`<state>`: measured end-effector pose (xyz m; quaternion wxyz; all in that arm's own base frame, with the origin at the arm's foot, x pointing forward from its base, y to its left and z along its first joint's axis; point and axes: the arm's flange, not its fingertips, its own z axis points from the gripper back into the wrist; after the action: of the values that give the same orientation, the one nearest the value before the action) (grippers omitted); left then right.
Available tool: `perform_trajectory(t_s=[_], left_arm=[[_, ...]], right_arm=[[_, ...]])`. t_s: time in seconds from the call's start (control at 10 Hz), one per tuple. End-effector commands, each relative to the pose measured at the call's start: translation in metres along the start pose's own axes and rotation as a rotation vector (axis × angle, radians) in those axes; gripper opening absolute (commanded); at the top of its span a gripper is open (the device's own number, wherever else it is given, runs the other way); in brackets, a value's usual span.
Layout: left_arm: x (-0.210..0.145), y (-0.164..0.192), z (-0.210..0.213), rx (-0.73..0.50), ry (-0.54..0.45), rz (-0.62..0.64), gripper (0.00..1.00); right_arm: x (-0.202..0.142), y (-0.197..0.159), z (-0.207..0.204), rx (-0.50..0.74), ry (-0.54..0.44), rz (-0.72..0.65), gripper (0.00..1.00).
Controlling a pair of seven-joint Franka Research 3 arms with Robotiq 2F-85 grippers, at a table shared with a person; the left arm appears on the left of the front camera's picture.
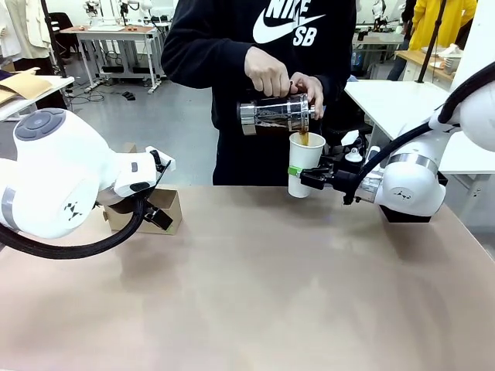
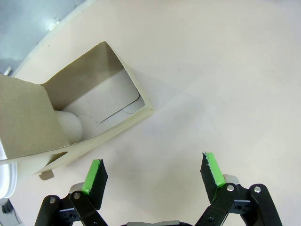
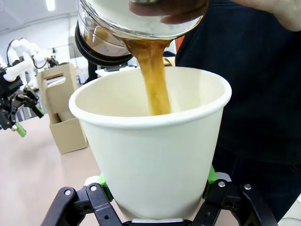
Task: Pour a drink into a cup and package it in a carrier.
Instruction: When a person places the Paper Cup Lid on the 600 ml Paper Cup , lift the 600 ml Paper Cup.
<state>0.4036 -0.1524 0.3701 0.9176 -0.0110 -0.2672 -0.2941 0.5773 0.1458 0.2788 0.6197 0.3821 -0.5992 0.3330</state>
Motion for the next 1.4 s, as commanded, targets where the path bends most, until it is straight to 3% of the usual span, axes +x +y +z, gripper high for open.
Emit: perform_trajectory(t_s=[0.0,1.3], left_arm=[[-0.0002,0.0004,0.0003,-0.002,-0.001,0.001,1.00],[-0.0002,0.0004,0.0003,-0.002,-0.001,0.001,1.00]], right_arm=[[0.0002,0.0016,-0.0025,-0.009,-0.004,-0.008,0.81],[0.0002,0.0016,-0.0025,-0.009,-0.004,-0.008,0.81]])
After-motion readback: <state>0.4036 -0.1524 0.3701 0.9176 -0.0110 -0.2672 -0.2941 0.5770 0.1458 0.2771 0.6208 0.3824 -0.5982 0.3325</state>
